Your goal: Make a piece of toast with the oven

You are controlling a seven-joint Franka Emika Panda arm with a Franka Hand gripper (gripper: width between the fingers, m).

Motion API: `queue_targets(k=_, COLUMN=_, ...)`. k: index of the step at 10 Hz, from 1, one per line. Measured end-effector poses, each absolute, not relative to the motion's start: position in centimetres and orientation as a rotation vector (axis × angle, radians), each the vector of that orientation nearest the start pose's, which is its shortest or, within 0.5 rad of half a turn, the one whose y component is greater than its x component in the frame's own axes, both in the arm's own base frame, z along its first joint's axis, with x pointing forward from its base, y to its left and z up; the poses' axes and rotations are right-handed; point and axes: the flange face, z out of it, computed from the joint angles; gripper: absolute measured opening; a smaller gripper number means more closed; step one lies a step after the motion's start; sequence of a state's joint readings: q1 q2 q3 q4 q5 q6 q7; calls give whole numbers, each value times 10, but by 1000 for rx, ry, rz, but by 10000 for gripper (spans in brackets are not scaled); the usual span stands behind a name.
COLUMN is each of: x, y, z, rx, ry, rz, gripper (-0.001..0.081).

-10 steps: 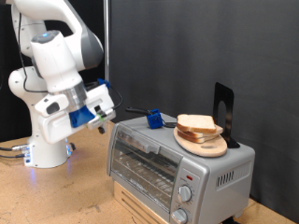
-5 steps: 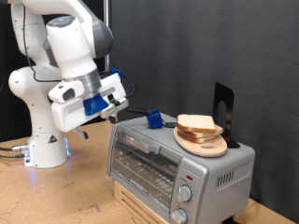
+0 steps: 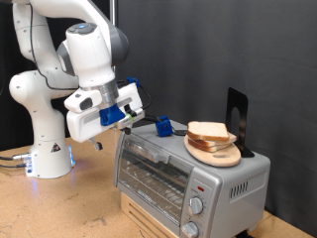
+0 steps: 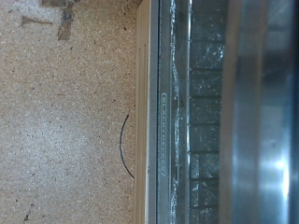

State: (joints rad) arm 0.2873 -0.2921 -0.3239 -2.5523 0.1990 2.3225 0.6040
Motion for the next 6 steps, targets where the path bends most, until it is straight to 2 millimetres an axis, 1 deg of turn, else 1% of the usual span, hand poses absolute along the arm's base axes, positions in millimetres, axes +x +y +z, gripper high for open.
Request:
queue_targets(k=3, x=435, y=-7, z=360, rx=-2701, ry=1100, rz=44, gripper=682)
queue_targets(k=6, x=436, y=-7, z=360, rx=-2696, ry=1101, rz=26, gripper=682)
